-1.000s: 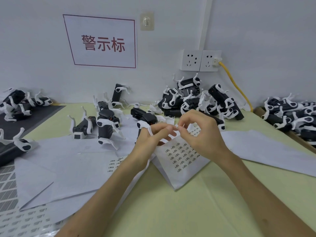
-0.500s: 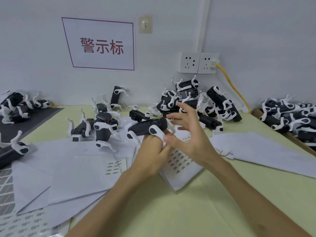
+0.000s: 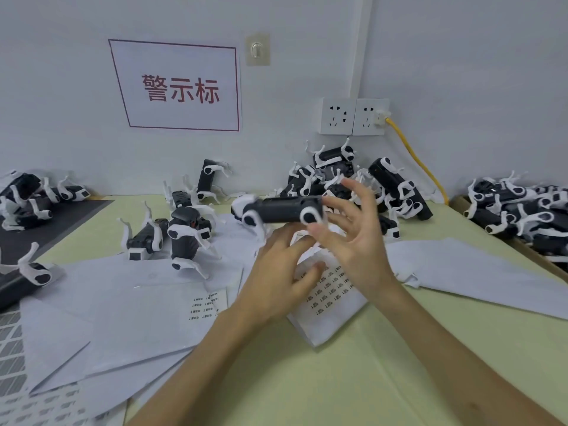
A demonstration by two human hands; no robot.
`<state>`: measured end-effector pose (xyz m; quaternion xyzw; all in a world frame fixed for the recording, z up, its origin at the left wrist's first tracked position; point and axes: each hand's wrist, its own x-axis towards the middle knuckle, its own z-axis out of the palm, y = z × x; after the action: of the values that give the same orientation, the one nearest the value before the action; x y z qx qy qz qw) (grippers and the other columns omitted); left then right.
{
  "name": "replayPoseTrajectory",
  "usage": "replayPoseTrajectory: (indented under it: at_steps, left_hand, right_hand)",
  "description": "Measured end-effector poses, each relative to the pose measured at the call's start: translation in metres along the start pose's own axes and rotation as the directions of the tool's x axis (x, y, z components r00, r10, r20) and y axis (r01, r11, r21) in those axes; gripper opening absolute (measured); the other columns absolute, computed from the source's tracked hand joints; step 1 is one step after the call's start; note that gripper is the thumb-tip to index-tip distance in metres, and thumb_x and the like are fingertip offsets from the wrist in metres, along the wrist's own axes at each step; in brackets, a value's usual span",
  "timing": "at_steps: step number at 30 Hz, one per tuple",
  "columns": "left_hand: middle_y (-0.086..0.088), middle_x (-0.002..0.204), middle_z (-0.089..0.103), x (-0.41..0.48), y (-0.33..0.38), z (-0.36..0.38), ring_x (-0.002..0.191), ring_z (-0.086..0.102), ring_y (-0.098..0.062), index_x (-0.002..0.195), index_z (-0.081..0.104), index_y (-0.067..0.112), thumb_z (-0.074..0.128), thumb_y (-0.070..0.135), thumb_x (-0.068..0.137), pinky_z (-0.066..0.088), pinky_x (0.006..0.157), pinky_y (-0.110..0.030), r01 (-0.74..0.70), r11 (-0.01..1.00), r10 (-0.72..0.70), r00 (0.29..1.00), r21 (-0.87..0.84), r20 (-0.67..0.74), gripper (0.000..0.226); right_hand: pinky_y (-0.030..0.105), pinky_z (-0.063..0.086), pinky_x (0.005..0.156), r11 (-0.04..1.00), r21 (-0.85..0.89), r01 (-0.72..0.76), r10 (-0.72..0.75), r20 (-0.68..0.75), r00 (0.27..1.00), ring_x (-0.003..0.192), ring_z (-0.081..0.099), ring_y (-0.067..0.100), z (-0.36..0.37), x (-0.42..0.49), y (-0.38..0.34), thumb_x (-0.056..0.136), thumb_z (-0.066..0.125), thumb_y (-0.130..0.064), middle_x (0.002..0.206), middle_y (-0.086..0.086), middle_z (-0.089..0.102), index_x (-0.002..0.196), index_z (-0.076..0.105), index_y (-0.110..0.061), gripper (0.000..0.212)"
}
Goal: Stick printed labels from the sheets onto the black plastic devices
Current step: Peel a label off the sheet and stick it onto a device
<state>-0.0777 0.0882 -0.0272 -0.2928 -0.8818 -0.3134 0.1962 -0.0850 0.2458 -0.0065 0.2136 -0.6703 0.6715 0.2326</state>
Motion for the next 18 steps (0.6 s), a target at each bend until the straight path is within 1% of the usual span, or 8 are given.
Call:
replayPoseTrajectory:
  at_steps: [2,4,6,8,10,13,16,18]
  left_hand:
    - [0.003,0.130,0.060,0.001,-0.001,-0.001,0.123,0.053,-0.013,0.118,0.069,0.018,0.051,0.035,0.099,0.042,0.104,-0.034,-0.001,0.994,-0.010,0.995,-0.108,-0.100,0.031]
    - [0.014,0.103,0.068,0.001,-0.001,-0.004,0.100,0.062,-0.005,0.098,0.071,0.021,0.049,0.031,0.101,0.047,0.084,-0.022,0.002,0.976,-0.057,0.968,-0.217,-0.245,0.025]
    - [0.015,0.080,0.068,0.000,-0.001,-0.008,0.078,0.064,-0.009,0.085,0.070,0.020,0.048,0.031,0.100,0.045,0.064,-0.017,-0.019,0.969,-0.078,0.921,-0.245,-0.383,0.028]
    - [0.012,0.075,0.065,0.000,-0.002,-0.010,0.073,0.061,-0.011,0.083,0.070,0.013,0.050,0.028,0.098,0.045,0.063,-0.021,-0.060,0.985,-0.035,0.847,-0.161,-0.530,0.029]
    - [0.007,0.084,0.064,0.001,-0.001,-0.011,0.082,0.058,-0.014,0.087,0.067,0.010,0.053,0.025,0.097,0.045,0.074,-0.024,-0.082,0.991,0.002,0.789,-0.103,-0.614,0.022]
    - [0.007,0.095,0.067,0.004,0.002,-0.015,0.094,0.063,-0.015,0.096,0.065,0.016,0.056,0.033,0.095,0.047,0.085,-0.025,-0.070,0.942,-0.130,0.826,-0.327,-0.549,0.019]
    - [0.004,0.099,0.072,0.007,0.002,-0.019,0.097,0.068,-0.016,0.100,0.066,0.015,0.056,0.042,0.094,0.051,0.085,-0.025,0.029,0.755,-0.287,0.913,-0.655,-0.291,0.030]
    - [-0.007,0.106,0.073,0.008,0.002,-0.019,0.099,0.070,-0.023,0.108,0.065,0.010,0.052,0.044,0.096,0.053,0.083,-0.032,0.111,0.640,-0.293,0.950,-0.760,-0.108,0.039]
  right_hand:
    - [0.026,0.056,0.088,0.997,0.070,-0.031,0.038,-0.101,0.994,0.112,0.069,0.019,-0.010,0.007,-0.003,0.076,0.085,-0.032,0.122,0.001,0.068,0.139,0.042,-0.031,0.076]
    - [0.037,0.057,0.092,0.993,0.104,-0.054,0.073,-0.186,0.980,0.110,0.070,0.027,-0.020,0.014,-0.005,0.070,0.085,-0.040,0.119,-0.001,0.071,0.134,0.044,-0.034,0.076]
    - [0.049,0.052,0.104,0.994,0.092,-0.059,0.080,-0.241,0.967,0.112,0.069,0.027,-0.030,0.019,-0.005,0.069,0.085,-0.040,0.119,-0.002,0.072,0.131,0.046,-0.035,0.074]
    - [0.052,0.048,0.108,0.995,0.090,-0.054,0.076,-0.254,0.964,0.115,0.068,0.021,-0.036,0.022,-0.005,0.072,0.084,-0.036,0.118,-0.001,0.074,0.131,0.045,-0.031,0.071]
    - [0.045,0.056,0.097,0.989,0.131,-0.061,0.088,-0.214,0.973,0.114,0.069,0.021,-0.039,0.023,-0.005,0.078,0.080,-0.027,0.111,0.000,0.077,0.131,0.044,-0.025,0.064]
    - [0.030,0.058,0.079,0.967,0.226,-0.117,0.139,-0.086,0.987,0.097,0.073,0.018,-0.036,0.022,-0.007,0.083,0.071,-0.020,0.099,0.000,0.078,0.132,0.045,-0.019,0.055]
    - [0.028,0.058,0.076,0.954,0.256,-0.157,0.157,0.022,0.987,0.090,0.073,0.013,-0.028,0.017,-0.011,0.087,0.066,-0.019,0.091,-0.007,0.077,0.134,0.045,-0.015,0.051]
    - [0.029,0.058,0.079,0.956,0.244,-0.165,0.156,0.057,0.986,0.094,0.073,0.017,-0.023,0.014,-0.012,0.087,0.066,-0.020,0.096,-0.002,0.077,0.134,0.045,-0.014,0.053]
